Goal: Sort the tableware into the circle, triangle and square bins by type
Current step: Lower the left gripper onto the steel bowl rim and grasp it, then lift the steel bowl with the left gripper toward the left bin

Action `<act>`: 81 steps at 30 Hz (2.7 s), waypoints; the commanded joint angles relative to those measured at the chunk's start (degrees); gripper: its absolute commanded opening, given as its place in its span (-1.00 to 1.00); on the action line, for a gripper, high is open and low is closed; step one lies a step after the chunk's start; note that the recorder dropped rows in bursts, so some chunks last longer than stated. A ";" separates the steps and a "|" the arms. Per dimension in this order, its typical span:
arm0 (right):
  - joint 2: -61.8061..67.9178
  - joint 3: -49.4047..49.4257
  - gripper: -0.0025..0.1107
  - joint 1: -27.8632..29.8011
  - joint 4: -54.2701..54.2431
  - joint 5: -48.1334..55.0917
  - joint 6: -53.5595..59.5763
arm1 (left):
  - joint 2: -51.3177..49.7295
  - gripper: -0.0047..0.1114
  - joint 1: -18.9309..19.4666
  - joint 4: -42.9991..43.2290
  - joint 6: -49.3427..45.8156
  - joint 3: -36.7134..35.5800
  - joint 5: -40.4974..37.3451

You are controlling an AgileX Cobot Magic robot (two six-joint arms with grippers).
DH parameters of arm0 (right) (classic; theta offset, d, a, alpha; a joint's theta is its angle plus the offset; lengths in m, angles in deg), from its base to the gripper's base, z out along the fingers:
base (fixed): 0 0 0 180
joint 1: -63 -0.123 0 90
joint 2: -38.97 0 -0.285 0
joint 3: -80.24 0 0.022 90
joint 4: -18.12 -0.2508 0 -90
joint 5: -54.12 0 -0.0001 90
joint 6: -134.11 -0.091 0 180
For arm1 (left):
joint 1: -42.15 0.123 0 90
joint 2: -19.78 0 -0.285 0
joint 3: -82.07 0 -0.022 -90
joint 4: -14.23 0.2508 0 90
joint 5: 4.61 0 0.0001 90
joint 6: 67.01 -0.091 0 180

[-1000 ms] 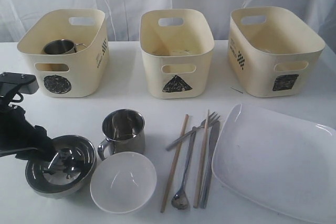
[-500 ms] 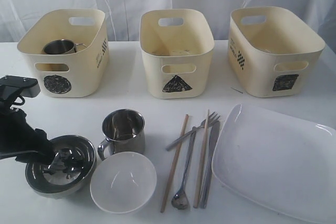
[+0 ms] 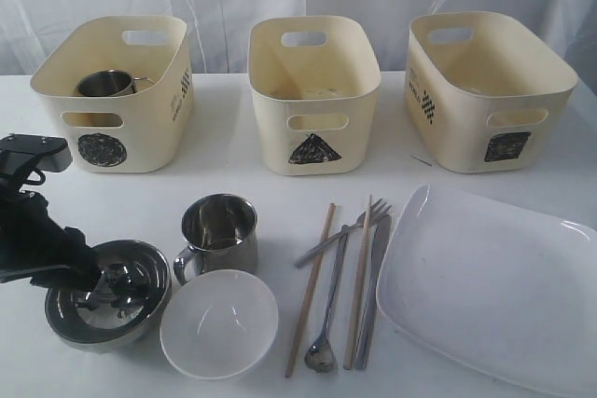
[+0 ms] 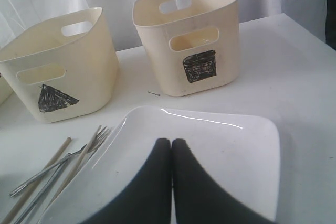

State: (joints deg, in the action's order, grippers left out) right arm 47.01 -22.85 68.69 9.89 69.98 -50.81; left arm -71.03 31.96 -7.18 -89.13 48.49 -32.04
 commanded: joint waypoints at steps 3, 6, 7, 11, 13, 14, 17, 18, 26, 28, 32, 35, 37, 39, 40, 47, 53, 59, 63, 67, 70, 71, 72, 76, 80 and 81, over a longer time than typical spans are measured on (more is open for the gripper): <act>-0.26 0.31 -0.96 -0.16 0.15 -0.49 -0.10 | -1.33 0.10 -0.46 -0.86 -0.26 -0.34 -0.49; -0.26 0.31 -0.96 -0.16 0.15 -0.49 -0.10 | -2.06 0.10 -0.46 -0.86 -0.39 -0.34 -0.23; -0.26 0.31 -0.96 -0.16 0.15 -0.49 -0.10 | -2.33 0.10 -0.46 -0.86 -0.39 -0.34 -0.24; -0.26 0.31 -0.96 -0.16 0.15 -0.49 -0.10 | -3.02 0.10 -0.46 -0.86 -0.39 -0.34 -0.11; -0.26 0.31 -0.96 -0.16 0.15 -0.49 -0.10 | -3.15 0.10 -0.46 -0.86 -0.39 -0.34 -0.11; -0.26 0.31 -0.96 -0.16 0.15 -0.49 -0.10 | -3.27 0.10 -0.46 -0.86 -0.39 -0.34 -0.11; -0.26 0.31 -0.96 -0.16 0.15 -0.49 -0.10 | -3.68 0.10 -0.46 -0.86 -0.39 -0.34 -0.11; -0.26 0.31 -0.96 -0.16 0.15 -0.49 -0.10 | -3.79 0.10 -0.46 -0.86 -0.39 -0.34 -0.11; -0.26 0.31 -0.96 -0.16 0.15 -0.49 -0.10 | -4.61 0.10 -0.46 -0.86 -0.39 -0.34 -0.13; -0.26 0.31 -0.96 -0.16 0.15 -0.49 -0.10 | -4.61 0.10 -0.46 -0.86 -0.39 -0.34 -0.13; -0.26 0.31 -0.96 -0.16 0.15 -0.49 -0.10 | -4.61 -0.26 -0.46 -0.86 -0.39 -0.34 0.35; -0.26 0.31 -0.96 -0.16 0.15 -0.49 -0.10 | -4.61 -0.62 -0.46 -0.86 -1.27 -0.34 0.88; -0.26 0.31 -0.96 -0.16 0.15 -0.49 -0.10 | -4.41 -0.82 -0.46 -0.73 -2.47 -0.34 0.75; -0.26 0.31 -0.96 -0.16 0.15 -0.49 -0.10 | -4.27 -0.92 -0.46 0.04 -3.34 -0.23 0.75; -0.26 0.31 -0.96 -0.16 0.15 -0.49 -0.10 | -4.27 -0.92 -0.46 0.77 -3.34 -0.23 0.75; -0.26 0.31 -0.96 -0.16 0.15 -0.49 -0.10 | -3.13 -0.92 -0.46 2.54 -3.34 -0.13 -2.17; -0.26 0.31 -0.96 -0.16 0.15 -0.49 -0.10 | 2.60 -0.92 -0.23 2.79 -3.13 3.74 -3.45; -0.26 0.31 -0.96 -0.16 0.15 -0.49 -1.75 | 8.01 -0.92 -0.23 2.79 -1.52 10.57 -4.27; -0.26 0.31 -0.96 -0.16 0.15 -0.49 -1.75 | 9.98 -0.92 -0.23 2.79 -0.33 15.84 -4.38; -0.26 0.31 -0.96 -0.16 0.15 -0.49 -1.75 | 10.34 -0.92 -0.23 3.49 -0.33 19.49 -3.81; -0.26 0.31 -0.96 -0.16 0.15 -0.49 -1.75 | 10.22 -0.92 -0.23 3.61 -0.33 21.84 -2.02; -0.26 0.31 -0.96 -0.16 0.15 -0.49 -1.75 | 10.22 -0.92 -0.23 3.61 -0.33 22.61 -1.58; -0.26 0.31 -0.96 -0.16 0.15 -0.49 -1.75 | 10.04 -0.92 -0.23 3.61 -0.33 23.22 -1.41; -0.26 0.31 -0.96 -0.16 0.15 -0.49 -1.75 | 8.07 -0.92 -0.23 5.00 -0.33 26.64 -1.22; -0.26 0.31 -0.96 -0.16 0.15 -0.49 -1.75 | 4.91 -0.92 -0.23 5.55 0.88 30.31 -1.84; -0.26 0.31 -0.96 -0.16 0.15 -0.49 -1.75 | 4.02 -0.92 -0.23 5.55 0.90 31.32 -2.09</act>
State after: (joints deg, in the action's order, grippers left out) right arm 47.01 -22.85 68.69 9.89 69.98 -52.32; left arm -65.17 31.96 -1.31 -89.32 77.23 -33.59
